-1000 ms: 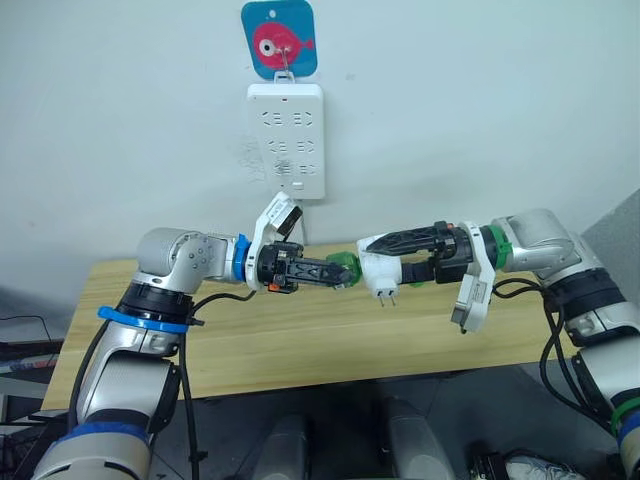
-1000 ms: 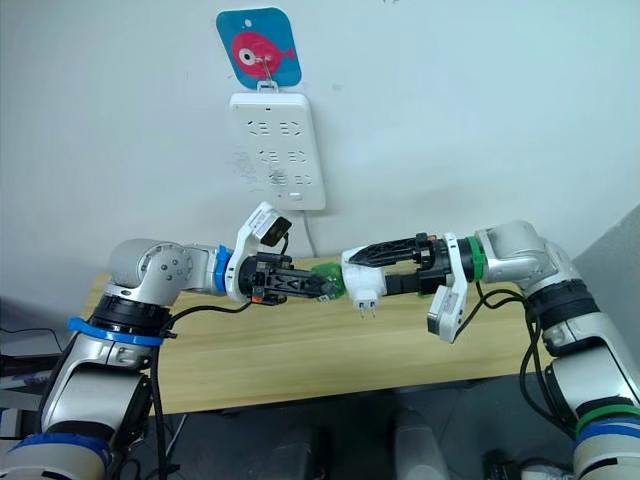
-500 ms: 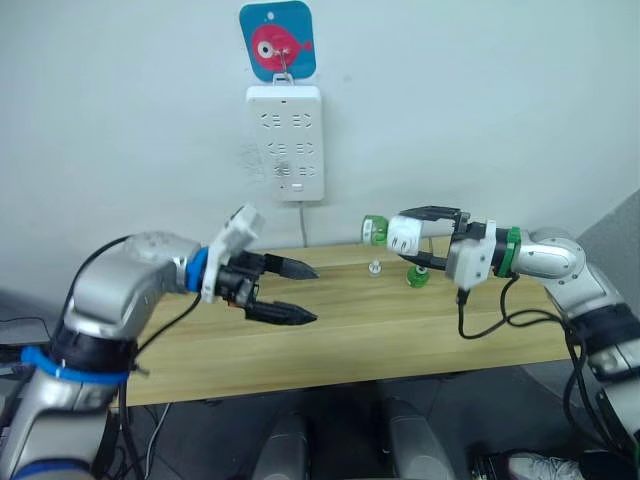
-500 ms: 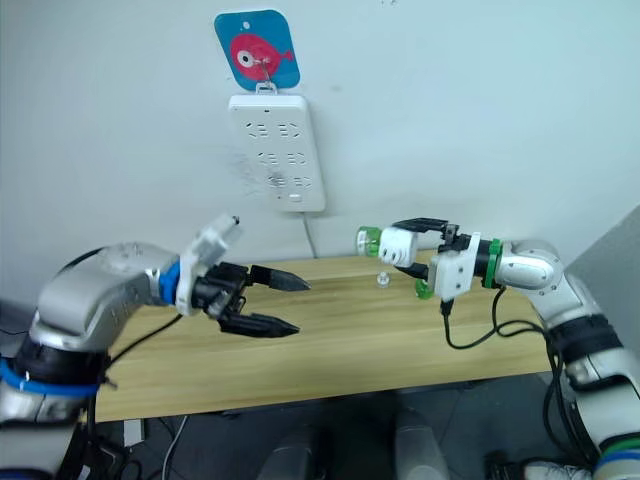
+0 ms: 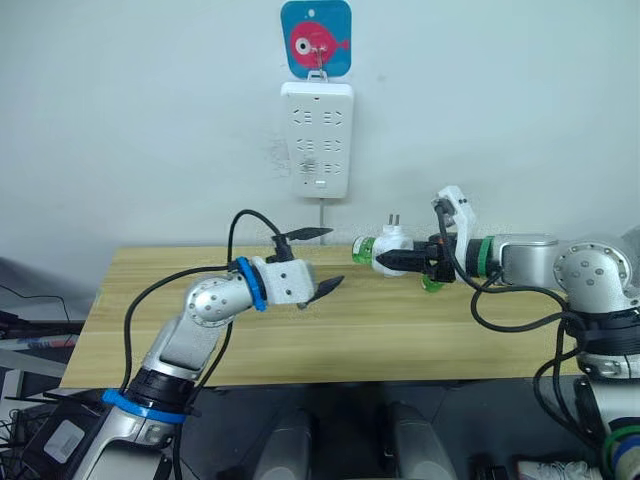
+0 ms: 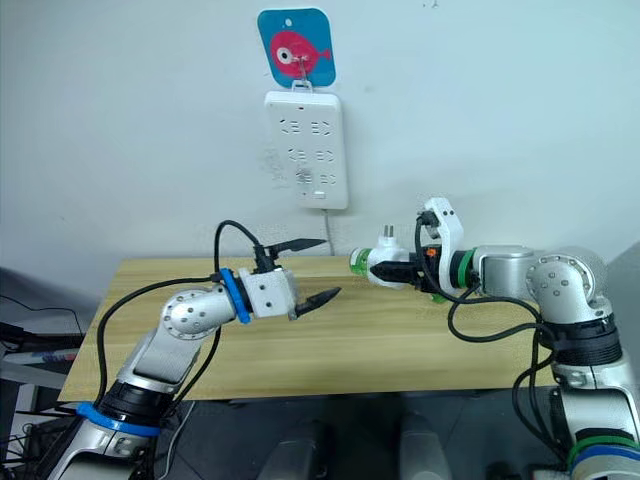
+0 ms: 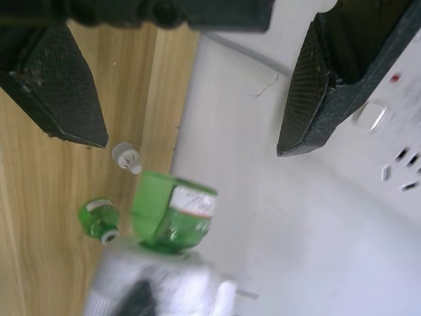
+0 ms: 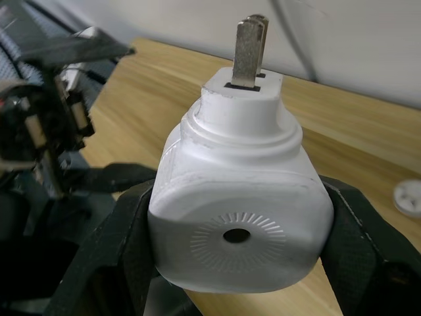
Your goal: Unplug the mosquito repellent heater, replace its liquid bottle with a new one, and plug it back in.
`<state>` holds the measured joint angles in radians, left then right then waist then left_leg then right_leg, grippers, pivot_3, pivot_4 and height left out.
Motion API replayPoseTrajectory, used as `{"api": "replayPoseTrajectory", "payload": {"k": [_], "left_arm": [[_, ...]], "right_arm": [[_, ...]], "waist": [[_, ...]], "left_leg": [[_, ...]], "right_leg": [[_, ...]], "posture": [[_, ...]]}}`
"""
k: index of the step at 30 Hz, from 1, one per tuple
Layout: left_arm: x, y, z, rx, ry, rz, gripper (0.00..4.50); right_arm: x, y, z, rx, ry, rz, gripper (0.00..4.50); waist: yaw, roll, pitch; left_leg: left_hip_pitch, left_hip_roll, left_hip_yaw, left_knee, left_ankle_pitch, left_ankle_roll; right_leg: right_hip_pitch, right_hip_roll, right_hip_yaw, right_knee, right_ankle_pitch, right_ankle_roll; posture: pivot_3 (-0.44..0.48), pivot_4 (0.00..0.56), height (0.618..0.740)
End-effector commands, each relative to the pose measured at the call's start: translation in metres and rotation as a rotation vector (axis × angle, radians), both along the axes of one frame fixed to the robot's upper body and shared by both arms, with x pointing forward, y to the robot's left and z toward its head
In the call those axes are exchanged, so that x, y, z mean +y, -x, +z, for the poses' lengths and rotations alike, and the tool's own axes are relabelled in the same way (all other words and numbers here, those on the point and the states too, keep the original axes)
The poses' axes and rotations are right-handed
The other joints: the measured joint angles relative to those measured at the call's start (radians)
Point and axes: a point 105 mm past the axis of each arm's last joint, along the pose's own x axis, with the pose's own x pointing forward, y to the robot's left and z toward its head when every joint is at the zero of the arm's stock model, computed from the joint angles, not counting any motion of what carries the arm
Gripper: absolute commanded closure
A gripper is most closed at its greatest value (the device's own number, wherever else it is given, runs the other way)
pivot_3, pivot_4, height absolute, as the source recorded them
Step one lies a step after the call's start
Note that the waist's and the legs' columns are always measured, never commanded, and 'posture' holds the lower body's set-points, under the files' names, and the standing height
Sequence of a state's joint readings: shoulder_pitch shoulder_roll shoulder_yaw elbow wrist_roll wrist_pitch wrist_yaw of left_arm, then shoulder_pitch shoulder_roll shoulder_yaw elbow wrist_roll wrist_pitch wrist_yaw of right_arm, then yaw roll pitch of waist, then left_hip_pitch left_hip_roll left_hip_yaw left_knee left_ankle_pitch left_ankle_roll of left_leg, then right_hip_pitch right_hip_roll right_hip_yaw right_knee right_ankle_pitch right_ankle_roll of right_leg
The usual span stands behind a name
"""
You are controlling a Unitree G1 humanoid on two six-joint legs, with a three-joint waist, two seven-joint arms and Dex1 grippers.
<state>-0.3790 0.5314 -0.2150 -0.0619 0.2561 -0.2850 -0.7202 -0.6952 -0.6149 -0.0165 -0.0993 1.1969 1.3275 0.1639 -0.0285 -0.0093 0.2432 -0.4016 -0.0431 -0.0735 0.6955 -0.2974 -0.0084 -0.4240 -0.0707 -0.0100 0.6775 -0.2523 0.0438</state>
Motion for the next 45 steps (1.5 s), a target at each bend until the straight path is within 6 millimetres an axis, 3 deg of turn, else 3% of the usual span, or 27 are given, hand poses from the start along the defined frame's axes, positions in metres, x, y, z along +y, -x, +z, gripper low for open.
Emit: {"api": "replayPoseTrajectory", "payload": {"k": [1,5,10,19,22,27,35,39,42,45], "left_arm": [[-0.010,-0.001,0.006,-0.033,-0.018,-0.005,0.00],[-0.022,-0.002,0.003,-0.028,-0.016,-0.006,0.00],[-0.038,0.000,0.008,-0.079,-0.021,-0.020,0.00],[-0.040,-0.004,0.002,-0.060,-0.071,-0.002,0.00],[-0.039,-0.002,-0.001,-0.045,-0.090,0.003,0.57],[-0.043,0.001,-0.005,-0.023,-0.084,-0.008,2.15],[-0.043,0.001,-0.002,-0.048,-0.085,-0.012,2.29],[-0.041,-0.002,-0.001,-0.048,-0.065,-0.002,2.29],[-0.038,-0.005,-0.006,0.082,0.082,0.043,2.29],[-0.034,-0.005,-0.016,0.331,0.342,0.103,2.29]], "right_arm": [[0.001,0.001,0.018,-0.033,-0.032,-0.005,1.52],[0.010,0.008,0.016,-0.007,-0.038,0.028,1.52],[0.017,0.016,0.011,0.013,-0.042,0.055,1.52],[0.023,0.022,0.010,0.031,-0.046,0.063,1.52],[0.023,0.023,0.009,0.035,-0.046,0.061,1.52],[0.024,0.026,0.008,0.053,-0.061,0.069,1.52],[0.033,0.035,0.010,0.042,-0.069,0.134,1.52],[0.032,0.028,0.022,-0.032,-0.111,0.099,0.12],[0.019,0.018,0.035,-0.165,-0.117,0.014,0.00],[0.013,0.020,0.058,-0.411,-0.139,-0.013,0.00]], "waist": [[-0.004,0.000,0.000],[-0.013,0.000,0.000],[-0.014,0.000,0.000],[-0.019,0.000,0.000],[-0.021,0.000,0.000],[-0.022,0.000,0.000],[-0.022,0.000,0.000],[-0.022,0.000,0.000],[-0.020,0.000,0.000],[-0.020,0.000,0.000]], "left_leg": [[0.000,0.000,0.000,0.000,0.000,0.000],[0.001,0.001,0.000,0.000,0.000,0.000],[0.001,0.001,0.000,0.000,0.000,0.001],[0.001,0.001,0.000,0.000,0.000,0.001],[0.001,0.001,0.000,-0.001,0.000,0.001],[0.001,0.001,0.000,0.000,0.000,0.001],[0.001,0.001,0.000,-0.001,0.000,0.001],[0.001,0.001,0.000,-0.001,0.000,0.001],[0.001,0.001,0.000,-0.001,0.000,0.001],[0.001,0.000,0.000,0.000,-0.001,0.001]], "right_leg": [[0.000,0.000,0.000,0.000,0.000,0.000],[0.000,0.001,0.000,0.002,0.000,0.000],[0.000,0.001,-0.001,0.001,0.000,0.000],[0.000,0.001,-0.001,0.001,0.000,0.000],[0.000,0.001,-0.001,0.001,0.000,0.000],[0.000,0.002,-0.001,0.001,0.000,0.000],[0.000,0.002,-0.001,0.001,0.000,0.000],[0.000,0.002,-0.001,0.001,0.000,0.000],[0.000,0.002,-0.002,0.001,0.000,0.000],[0.000,0.002,-0.002,0.000,-0.001,0.001]], "posture": [[-0.100,0.233,0.740],[-0.113,0.250,0.740],[-0.112,0.230,0.740],[-0.114,0.223,0.740],[-0.114,0.221,0.740],[-0.109,0.216,0.740],[-0.103,0.210,0.740],[-0.101,0.207,0.740],[-0.098,0.211,0.740],[-0.104,0.214,0.740]]}}
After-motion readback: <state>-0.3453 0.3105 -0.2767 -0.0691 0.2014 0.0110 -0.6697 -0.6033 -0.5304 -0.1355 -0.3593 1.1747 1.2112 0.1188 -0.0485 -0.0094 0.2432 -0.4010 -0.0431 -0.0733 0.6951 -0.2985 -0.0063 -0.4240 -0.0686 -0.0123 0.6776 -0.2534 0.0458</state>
